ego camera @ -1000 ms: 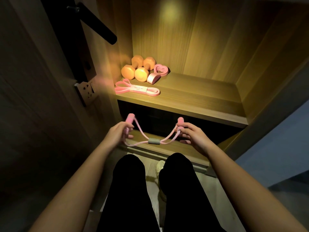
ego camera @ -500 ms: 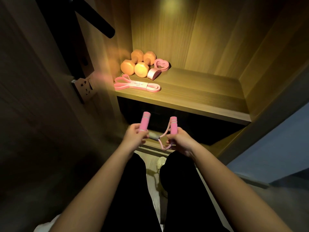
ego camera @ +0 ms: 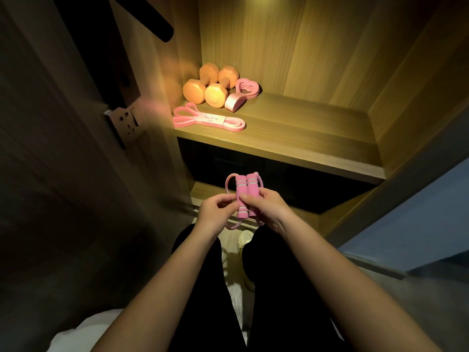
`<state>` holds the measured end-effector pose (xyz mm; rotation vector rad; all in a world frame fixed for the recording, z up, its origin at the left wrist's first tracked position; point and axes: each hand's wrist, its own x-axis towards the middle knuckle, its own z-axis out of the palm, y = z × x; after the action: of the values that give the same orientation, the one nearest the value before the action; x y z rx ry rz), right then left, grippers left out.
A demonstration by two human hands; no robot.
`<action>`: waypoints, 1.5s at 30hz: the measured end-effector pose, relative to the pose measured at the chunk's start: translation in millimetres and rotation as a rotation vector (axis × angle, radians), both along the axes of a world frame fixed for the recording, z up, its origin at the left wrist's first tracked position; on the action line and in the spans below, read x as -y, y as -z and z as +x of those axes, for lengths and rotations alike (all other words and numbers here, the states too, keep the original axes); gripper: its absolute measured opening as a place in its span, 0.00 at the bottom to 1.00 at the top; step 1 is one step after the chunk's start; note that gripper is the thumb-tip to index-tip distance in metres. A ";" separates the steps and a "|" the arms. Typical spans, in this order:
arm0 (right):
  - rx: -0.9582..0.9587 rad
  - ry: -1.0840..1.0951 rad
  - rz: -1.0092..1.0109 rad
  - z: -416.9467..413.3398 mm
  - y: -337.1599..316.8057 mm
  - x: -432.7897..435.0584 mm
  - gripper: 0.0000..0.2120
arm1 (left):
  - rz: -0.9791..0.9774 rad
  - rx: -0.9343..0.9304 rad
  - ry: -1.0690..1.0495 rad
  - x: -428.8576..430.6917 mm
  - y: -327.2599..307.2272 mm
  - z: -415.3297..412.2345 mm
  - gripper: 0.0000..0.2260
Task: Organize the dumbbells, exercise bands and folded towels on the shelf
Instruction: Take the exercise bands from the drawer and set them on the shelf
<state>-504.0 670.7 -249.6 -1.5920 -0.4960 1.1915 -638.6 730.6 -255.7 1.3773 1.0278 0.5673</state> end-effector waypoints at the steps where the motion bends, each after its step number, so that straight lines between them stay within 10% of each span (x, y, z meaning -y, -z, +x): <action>1: 0.002 -0.007 -0.010 0.8 -0.5 -0.9 0.11 | 0.040 -0.017 0.012 -1.4 0.9 -0.1 0.07; 8: -0.280 -0.061 0.066 9.5 -32.4 7.1 0.10 | 0.247 -0.214 -0.103 -27.1 25.4 -24.9 0.11; 13: -0.618 -0.075 0.271 18.1 -66.1 10.1 0.22 | 0.141 -0.030 0.027 -31.5 21.4 -32.2 0.22; 22: -0.707 -0.024 0.375 36.7 -78.4 19.6 0.34 | 0.271 0.150 0.095 -40.3 -30.4 -9.2 0.11; 29: -0.445 0.145 0.151 58.8 -49.9 7.5 0.09 | 0.423 0.048 0.200 -66.1 -38.7 -16.7 0.11; 45: 0.168 0.040 -0.008 120.5 -45.0 -203.4 0.05 | 0.774 -0.560 0.076 -252.0 -80.5 68.4 0.11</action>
<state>-383.4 874.1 -204.7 -1.7096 -0.5651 1.0362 -570.2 982.5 -175.2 2.3411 1.2464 0.5581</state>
